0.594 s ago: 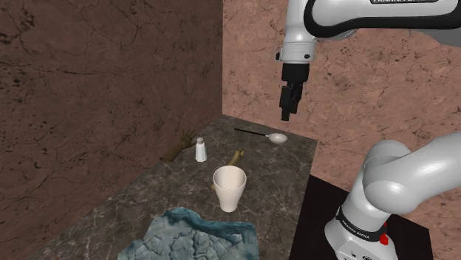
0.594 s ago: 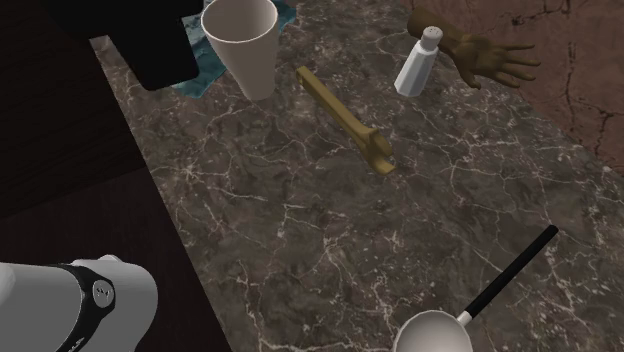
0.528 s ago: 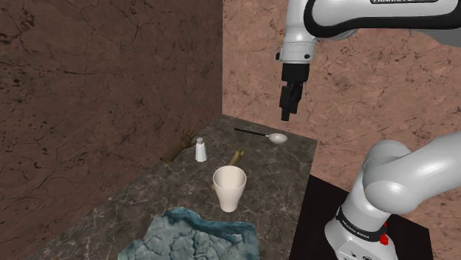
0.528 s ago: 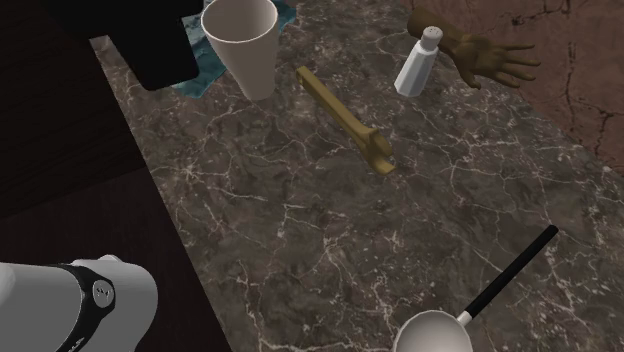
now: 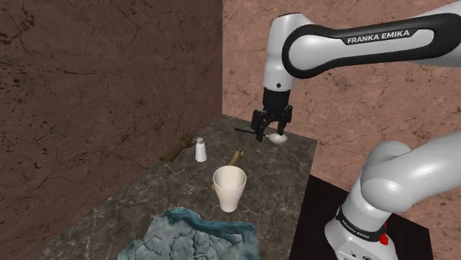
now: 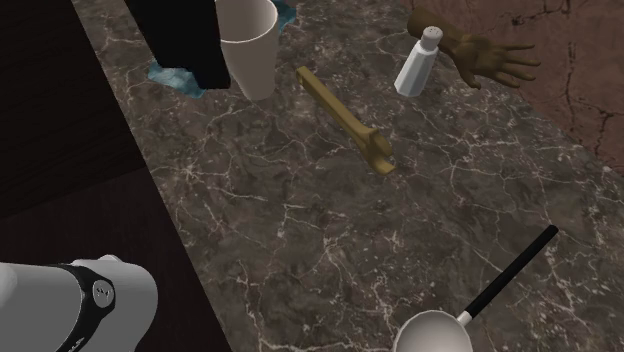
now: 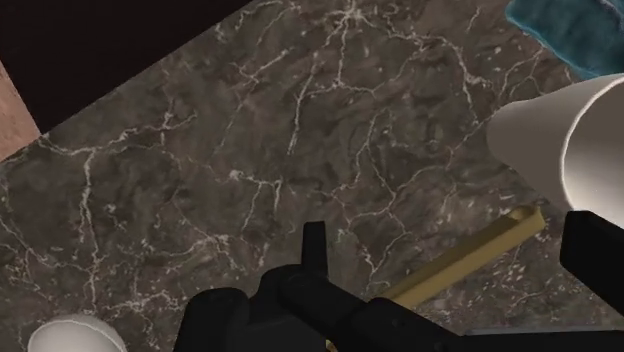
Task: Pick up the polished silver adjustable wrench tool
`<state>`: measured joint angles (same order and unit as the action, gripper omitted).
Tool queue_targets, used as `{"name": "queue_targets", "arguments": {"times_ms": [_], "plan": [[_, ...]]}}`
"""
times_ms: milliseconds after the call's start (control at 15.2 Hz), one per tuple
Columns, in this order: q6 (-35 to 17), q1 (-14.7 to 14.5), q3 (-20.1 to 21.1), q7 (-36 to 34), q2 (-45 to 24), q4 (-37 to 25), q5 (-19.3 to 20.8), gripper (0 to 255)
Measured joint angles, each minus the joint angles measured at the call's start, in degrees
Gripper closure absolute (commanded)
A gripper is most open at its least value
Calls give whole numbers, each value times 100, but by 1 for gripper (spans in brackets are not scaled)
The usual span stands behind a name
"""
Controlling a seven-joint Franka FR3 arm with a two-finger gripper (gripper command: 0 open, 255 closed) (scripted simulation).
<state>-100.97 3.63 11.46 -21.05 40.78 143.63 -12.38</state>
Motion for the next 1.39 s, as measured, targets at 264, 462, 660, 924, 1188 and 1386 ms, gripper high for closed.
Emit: {"name": "queue_targets", "arguments": {"times_ms": [264,462,660,924,1188,1386], "plan": [[-902,306,797,-1581,-447,189,-228,0],[-1614,647,1385,-2774,-983,209,-223,0],[-2131,1065,1953,-4048,-1538,57,-35,0],[-2845,1788,2665,-5879,-2502,-185,624,0],[-3257,2323,3128,-7594,-3397,-466,1544,0],[-3491,2402,3186,-7944,-3685,-433,1861,0]]}}
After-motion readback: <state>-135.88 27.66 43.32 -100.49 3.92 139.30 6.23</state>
